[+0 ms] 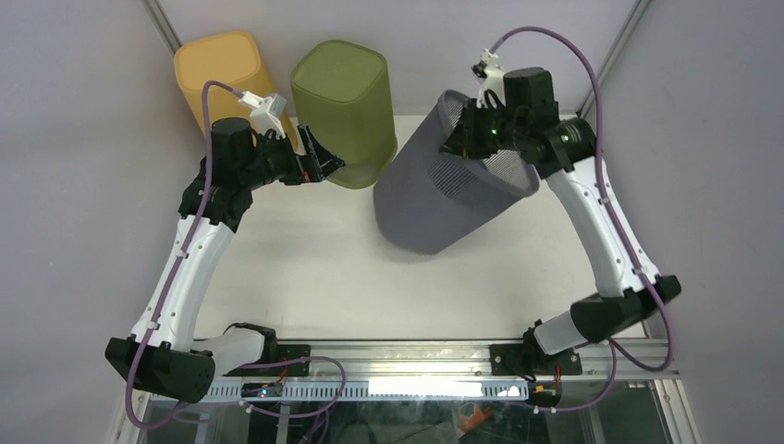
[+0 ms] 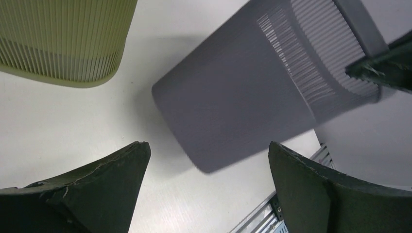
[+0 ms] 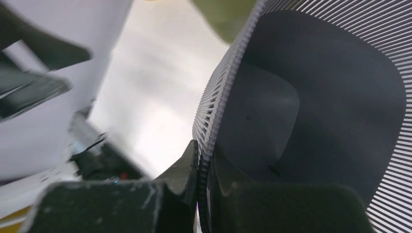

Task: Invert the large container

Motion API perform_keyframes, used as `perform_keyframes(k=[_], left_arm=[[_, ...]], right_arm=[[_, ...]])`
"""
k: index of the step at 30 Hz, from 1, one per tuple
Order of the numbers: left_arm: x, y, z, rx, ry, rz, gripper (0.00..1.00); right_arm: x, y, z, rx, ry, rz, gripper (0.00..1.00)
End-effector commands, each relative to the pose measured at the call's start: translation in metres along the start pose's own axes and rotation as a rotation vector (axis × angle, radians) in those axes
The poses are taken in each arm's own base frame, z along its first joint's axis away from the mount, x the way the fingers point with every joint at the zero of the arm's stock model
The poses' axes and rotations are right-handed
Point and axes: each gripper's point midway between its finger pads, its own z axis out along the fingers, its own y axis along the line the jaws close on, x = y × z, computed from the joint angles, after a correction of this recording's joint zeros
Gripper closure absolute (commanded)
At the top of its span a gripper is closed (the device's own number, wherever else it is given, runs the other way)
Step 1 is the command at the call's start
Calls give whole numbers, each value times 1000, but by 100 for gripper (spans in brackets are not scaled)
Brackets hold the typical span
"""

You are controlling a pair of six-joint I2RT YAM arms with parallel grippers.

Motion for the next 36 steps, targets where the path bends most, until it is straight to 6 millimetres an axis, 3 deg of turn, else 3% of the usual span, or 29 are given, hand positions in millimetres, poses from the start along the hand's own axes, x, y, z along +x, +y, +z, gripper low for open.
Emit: perform_keyframes(k=[1,5,8,14,17,19,22,26,31,36], left_arm=[[-4,-9,-14,27,-10,-1,1],[-8,-11,-15,32,-17,7,1],[-1,-11,-13,47,23,17,1],[2,-5,-15,13,34,20,1],[8,-3,-15,17,50,21,1],[14,2,-13,3,71,17,1],[17,6,-9,-6,87,-3,1],[22,8,-6,-10,101,-34,1],[34,7,-5,11,135,-82,1],[47,18,-2,-41,151,-161,1]], right_arm=[[-15,63,-40,-348,-123,97,100],[7,67,-35,-505,-84,208,100],[26,55,-26,-571,-52,300,100],[70,-9,-4,-390,29,342,100],[105,-52,13,-184,112,301,100],[116,-66,16,-111,140,291,99],[119,-77,15,-46,138,274,73],[120,-88,9,36,137,245,49],[122,-97,4,97,163,231,33],[100,-100,-8,150,102,199,26]])
